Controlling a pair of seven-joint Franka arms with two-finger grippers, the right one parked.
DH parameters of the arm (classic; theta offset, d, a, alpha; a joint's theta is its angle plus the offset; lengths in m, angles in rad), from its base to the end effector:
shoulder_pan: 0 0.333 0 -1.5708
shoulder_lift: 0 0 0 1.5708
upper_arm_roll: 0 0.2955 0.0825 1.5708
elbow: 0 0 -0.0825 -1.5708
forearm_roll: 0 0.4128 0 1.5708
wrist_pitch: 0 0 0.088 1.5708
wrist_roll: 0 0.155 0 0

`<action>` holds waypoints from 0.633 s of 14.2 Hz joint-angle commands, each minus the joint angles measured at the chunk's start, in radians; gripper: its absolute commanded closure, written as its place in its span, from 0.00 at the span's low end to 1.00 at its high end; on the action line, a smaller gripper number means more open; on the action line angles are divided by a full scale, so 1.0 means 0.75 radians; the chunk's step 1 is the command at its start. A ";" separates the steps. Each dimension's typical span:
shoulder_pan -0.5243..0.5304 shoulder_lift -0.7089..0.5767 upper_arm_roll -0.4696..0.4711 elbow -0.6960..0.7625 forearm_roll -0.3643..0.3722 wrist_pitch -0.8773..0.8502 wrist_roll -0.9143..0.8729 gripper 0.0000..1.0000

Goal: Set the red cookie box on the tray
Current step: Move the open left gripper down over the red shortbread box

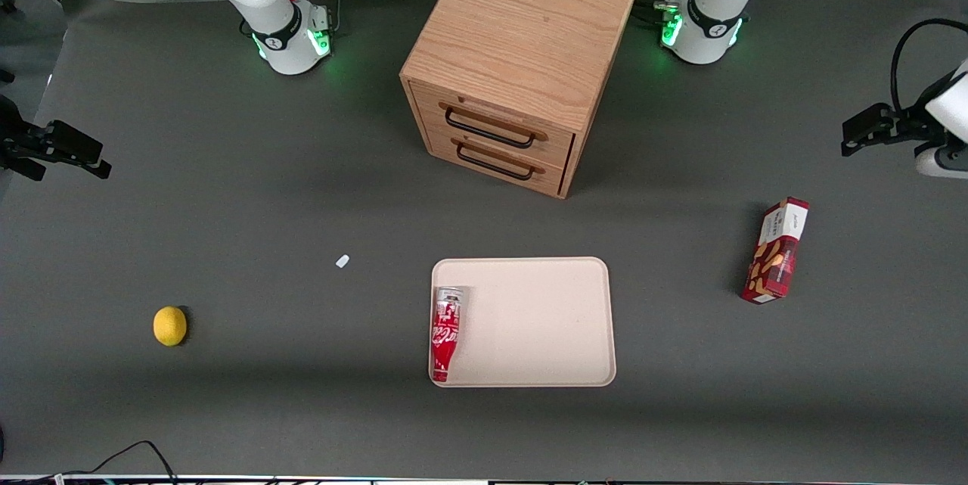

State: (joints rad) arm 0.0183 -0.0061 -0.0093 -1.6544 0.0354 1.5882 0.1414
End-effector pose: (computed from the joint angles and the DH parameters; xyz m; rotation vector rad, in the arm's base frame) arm 0.5771 0.0106 0.5194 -3.1023 0.2083 0.0973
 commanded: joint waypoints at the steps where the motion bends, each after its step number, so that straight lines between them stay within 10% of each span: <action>1: -0.006 0.043 0.004 -0.060 0.057 0.107 0.010 0.00; 9: -0.006 0.253 0.006 -0.379 0.116 0.657 0.195 0.00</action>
State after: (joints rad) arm 0.0183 0.1572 -0.0079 -1.9077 0.1072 2.0129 0.2287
